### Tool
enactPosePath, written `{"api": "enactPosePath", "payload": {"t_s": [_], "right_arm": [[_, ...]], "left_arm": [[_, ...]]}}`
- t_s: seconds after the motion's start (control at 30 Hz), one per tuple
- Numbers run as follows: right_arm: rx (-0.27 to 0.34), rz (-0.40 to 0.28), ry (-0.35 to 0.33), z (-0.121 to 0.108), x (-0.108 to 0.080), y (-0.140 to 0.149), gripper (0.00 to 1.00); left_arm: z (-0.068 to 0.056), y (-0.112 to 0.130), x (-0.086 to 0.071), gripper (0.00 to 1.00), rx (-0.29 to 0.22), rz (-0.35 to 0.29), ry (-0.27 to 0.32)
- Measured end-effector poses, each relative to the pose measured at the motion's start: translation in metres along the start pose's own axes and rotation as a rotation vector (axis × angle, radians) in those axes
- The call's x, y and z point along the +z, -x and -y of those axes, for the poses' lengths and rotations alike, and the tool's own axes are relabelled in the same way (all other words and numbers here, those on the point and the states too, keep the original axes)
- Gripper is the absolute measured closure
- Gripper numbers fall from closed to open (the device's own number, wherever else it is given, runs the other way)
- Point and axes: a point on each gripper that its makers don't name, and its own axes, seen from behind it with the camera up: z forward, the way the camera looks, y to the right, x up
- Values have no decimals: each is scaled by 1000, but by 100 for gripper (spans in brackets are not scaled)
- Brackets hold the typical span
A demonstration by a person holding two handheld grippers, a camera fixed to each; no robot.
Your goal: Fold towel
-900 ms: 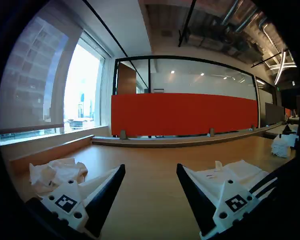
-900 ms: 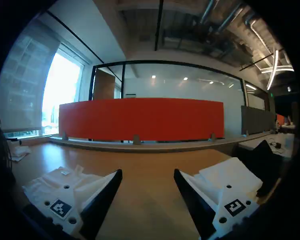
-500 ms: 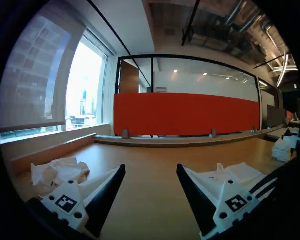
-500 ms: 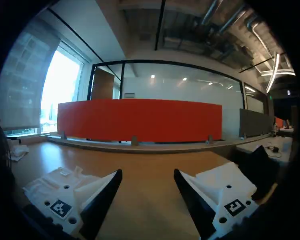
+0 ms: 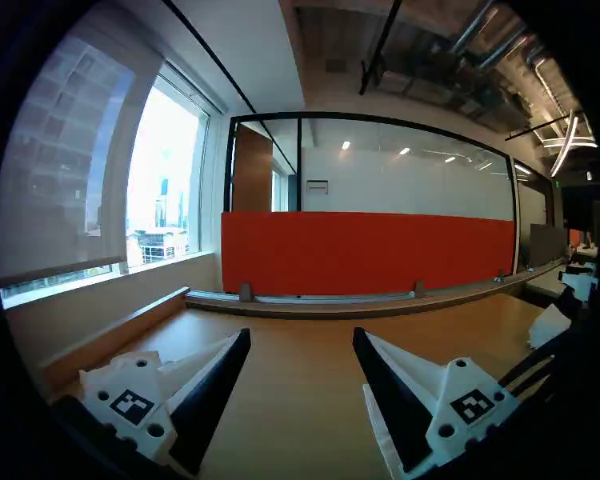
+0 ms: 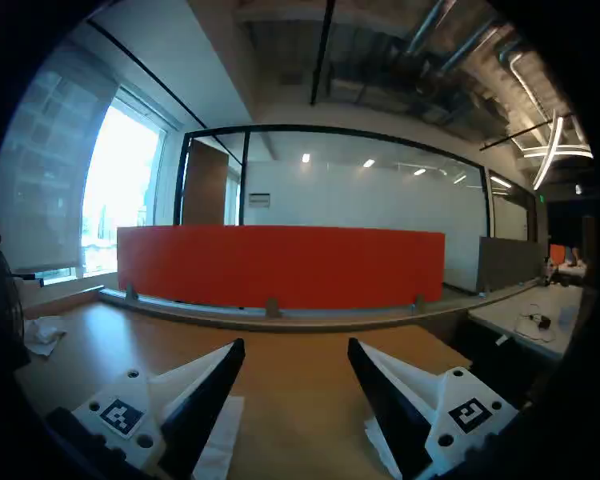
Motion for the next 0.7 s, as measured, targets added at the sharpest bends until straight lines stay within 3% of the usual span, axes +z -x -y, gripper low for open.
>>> {"api": "enactPosePath", "payload": {"t_s": [0.27, 0.7], "right_arm": [[-5, 8, -11, 10, 5, -37, 0], [-52, 50, -70, 28, 9, -61, 0]], "left_arm": [[-1, -33, 0, 5, 12, 22, 0], [-15, -46, 3, 5, 23, 93, 56]]}}
